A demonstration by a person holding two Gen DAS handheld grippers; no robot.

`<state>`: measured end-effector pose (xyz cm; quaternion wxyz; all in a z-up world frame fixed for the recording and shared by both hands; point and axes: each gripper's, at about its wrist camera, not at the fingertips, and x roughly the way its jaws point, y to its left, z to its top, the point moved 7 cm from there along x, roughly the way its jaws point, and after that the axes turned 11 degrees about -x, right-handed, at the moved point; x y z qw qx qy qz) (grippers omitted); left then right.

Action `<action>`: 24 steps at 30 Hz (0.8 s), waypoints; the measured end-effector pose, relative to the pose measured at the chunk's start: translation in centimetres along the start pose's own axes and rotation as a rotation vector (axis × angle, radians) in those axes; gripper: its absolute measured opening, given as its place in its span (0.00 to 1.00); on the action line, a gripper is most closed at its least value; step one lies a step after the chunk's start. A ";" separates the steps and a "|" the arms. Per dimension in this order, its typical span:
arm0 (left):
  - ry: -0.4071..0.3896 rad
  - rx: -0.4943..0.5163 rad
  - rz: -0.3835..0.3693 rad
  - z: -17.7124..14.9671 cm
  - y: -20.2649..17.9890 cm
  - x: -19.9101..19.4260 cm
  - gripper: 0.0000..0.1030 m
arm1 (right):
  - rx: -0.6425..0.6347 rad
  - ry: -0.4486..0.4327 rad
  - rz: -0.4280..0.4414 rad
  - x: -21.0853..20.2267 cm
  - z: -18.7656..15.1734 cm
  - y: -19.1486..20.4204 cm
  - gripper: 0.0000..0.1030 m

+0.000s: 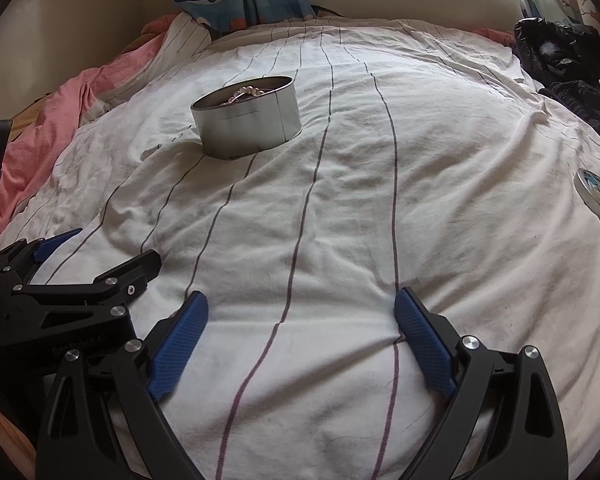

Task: Organize jewelry

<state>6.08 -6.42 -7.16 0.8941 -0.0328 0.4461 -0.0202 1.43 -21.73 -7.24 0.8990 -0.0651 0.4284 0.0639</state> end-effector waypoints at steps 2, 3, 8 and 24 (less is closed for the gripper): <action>0.001 0.000 0.002 0.0 0.0 0.0 0.93 | 0.000 0.000 -0.004 0.0 0.0 0.0 0.88; 0.001 0.000 0.001 0.0 0.0 0.0 0.93 | 0.002 0.000 -0.007 0.0 -0.1 0.0 0.88; 0.000 0.003 0.005 0.1 0.0 0.1 0.93 | 0.009 0.001 -0.022 -0.1 -0.2 -0.2 0.85; -0.003 0.006 0.008 0.0 -0.2 0.0 0.93 | -0.020 0.009 -0.013 -0.1 0.0 0.0 0.85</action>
